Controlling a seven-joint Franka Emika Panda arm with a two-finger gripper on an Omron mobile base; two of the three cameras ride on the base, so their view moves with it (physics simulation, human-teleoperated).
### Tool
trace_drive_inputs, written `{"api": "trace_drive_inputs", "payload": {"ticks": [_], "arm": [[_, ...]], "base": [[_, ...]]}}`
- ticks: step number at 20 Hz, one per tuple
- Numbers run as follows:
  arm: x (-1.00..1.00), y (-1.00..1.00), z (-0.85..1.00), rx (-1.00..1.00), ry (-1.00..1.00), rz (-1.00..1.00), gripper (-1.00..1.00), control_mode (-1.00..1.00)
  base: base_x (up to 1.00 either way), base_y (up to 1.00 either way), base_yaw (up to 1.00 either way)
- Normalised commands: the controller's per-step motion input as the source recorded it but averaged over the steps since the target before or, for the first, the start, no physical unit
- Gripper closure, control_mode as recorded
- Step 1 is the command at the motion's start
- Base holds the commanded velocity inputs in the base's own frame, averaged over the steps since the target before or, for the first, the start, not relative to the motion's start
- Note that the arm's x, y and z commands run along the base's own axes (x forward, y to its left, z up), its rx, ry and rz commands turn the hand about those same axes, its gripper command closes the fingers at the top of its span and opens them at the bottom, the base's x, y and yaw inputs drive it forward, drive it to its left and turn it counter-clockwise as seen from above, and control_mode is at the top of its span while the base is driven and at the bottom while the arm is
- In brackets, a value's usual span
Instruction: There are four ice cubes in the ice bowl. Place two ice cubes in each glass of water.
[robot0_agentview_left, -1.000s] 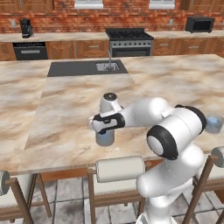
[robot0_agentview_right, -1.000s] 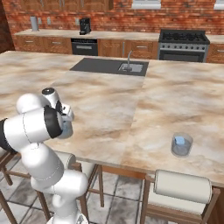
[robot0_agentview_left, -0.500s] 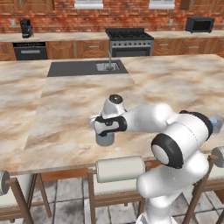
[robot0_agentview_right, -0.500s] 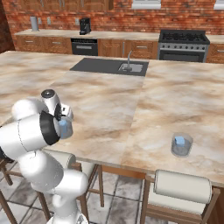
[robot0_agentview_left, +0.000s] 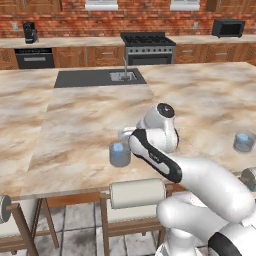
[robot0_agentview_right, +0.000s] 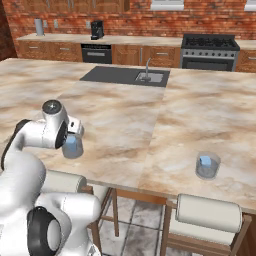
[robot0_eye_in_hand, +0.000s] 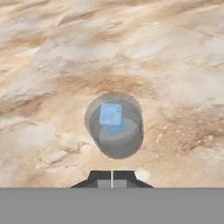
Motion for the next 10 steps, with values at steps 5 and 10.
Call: {"api": "trace_drive_inputs", "payload": {"ticks": [5,10], "arm": [[-1.0,-1.0,0.63,-0.13,0.01,-0.12,1.0,-1.0],[-1.0,-1.0,0.47,-0.13,0.08,-0.24,1.0,-1.0]], "base": [[0.0,0.0,0.0],[0.0,0.0,0.0]]}}
